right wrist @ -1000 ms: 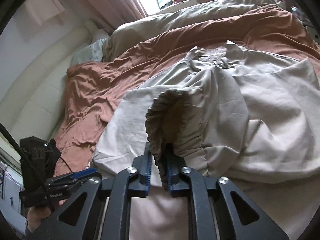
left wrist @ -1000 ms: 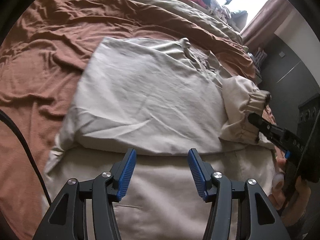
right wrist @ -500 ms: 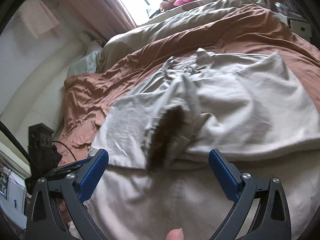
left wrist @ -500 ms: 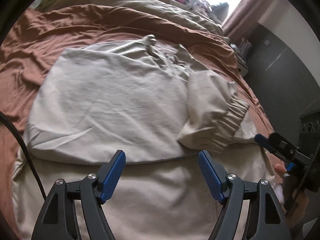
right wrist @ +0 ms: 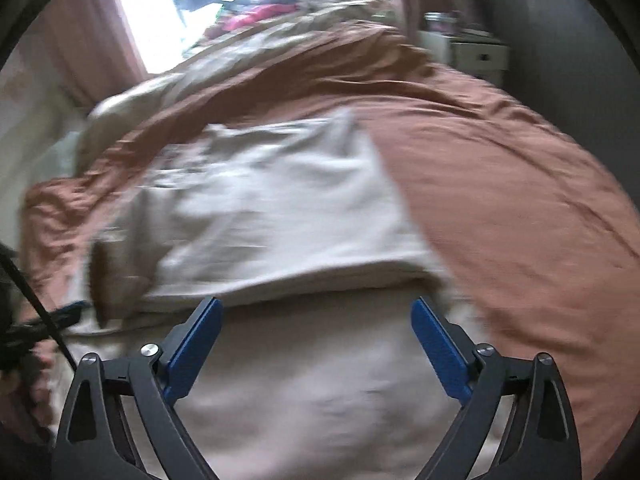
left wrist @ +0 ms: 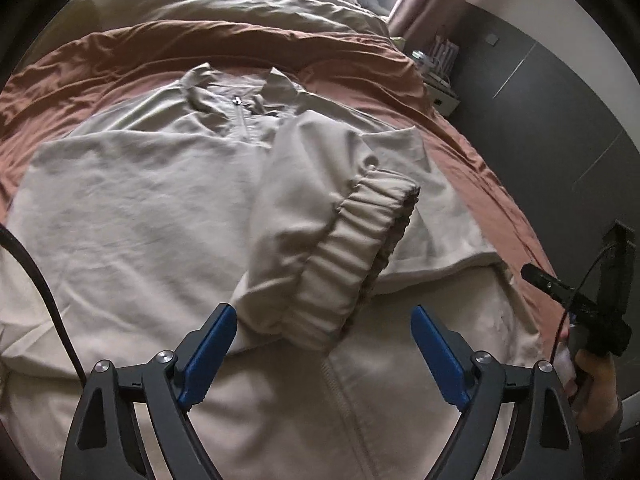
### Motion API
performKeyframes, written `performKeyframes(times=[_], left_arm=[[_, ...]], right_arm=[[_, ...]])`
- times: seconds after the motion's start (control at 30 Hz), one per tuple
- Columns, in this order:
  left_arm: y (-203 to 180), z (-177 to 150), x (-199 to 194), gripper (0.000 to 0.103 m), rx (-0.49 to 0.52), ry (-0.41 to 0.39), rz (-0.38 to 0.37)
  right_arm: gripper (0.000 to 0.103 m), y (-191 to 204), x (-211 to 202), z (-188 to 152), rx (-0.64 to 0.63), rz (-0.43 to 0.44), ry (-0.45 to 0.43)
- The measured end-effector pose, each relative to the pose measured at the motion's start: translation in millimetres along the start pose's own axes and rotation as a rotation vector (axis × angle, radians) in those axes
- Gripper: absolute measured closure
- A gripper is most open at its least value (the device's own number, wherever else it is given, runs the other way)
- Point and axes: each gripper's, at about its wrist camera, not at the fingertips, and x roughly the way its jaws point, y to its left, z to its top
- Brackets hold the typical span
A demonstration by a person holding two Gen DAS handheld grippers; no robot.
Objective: Fold large clothes
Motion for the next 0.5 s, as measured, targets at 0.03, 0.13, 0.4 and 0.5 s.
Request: performKeyframes(times=[0.03,0.13,0.4,0.5], left_arm=[[-2.3,2.6,6.0,0.013,0.007,0.003,0.014],[-3.9,6.0,19.6,0.013,0.023,0.016,0.064],[5.1,11.7,39.0,0.043,0.065,0.030,0.121],[12.8,14.4,24.4,0.063,0.065,-0.017,0.164]], right_arm=[[0.010,-2.5,2.3,1.2,-0.004,-0.026,0.008],[0.010,-4.6,8.7,-1.8,-0.021,-0.082,0.039],[0.011,1.8,34.4,-7.0,-0.066,-0.148,0.090],[0.025,-3.2,52.3,3.3,-0.056,-0.185,0.125]])
